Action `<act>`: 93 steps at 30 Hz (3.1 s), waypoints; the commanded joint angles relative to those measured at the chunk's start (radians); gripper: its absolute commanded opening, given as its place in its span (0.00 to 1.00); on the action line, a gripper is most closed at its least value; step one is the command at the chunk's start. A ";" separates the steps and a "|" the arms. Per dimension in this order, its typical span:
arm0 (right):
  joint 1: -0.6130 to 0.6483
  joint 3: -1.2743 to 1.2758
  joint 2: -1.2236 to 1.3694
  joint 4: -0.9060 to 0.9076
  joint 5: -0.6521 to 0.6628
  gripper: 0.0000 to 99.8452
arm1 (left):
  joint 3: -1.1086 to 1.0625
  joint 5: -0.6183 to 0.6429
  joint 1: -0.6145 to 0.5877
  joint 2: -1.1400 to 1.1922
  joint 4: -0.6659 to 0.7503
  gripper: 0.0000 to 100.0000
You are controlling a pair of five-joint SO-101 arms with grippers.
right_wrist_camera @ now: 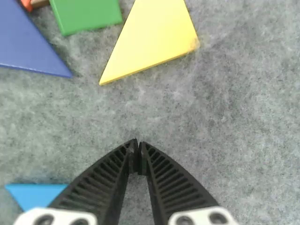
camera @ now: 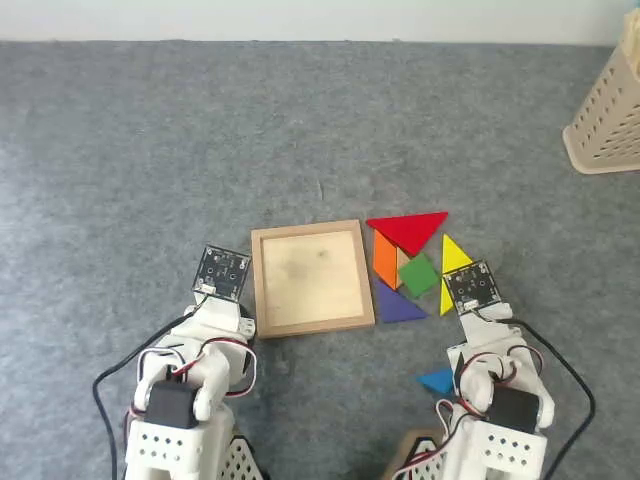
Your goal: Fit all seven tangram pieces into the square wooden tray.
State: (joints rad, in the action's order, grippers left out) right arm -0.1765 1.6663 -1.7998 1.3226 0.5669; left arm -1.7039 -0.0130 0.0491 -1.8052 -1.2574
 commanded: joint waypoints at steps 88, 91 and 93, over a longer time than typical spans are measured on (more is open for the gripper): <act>0.047 0.008 -0.016 -0.139 0.017 0.01 | 0.019 0.008 0.008 -0.021 -0.006 0.01; 0.007 -0.028 -0.016 -0.285 0.015 0.01 | 0.019 0.008 0.009 -0.021 -0.006 0.01; -0.002 -0.077 -0.016 -0.321 0.009 0.01 | 0.019 0.008 0.006 -0.021 -0.006 0.01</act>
State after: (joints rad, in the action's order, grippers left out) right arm -0.1596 1.6663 -1.7998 1.0802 0.5685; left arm -1.7039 -0.0130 0.0491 -1.8052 -1.2574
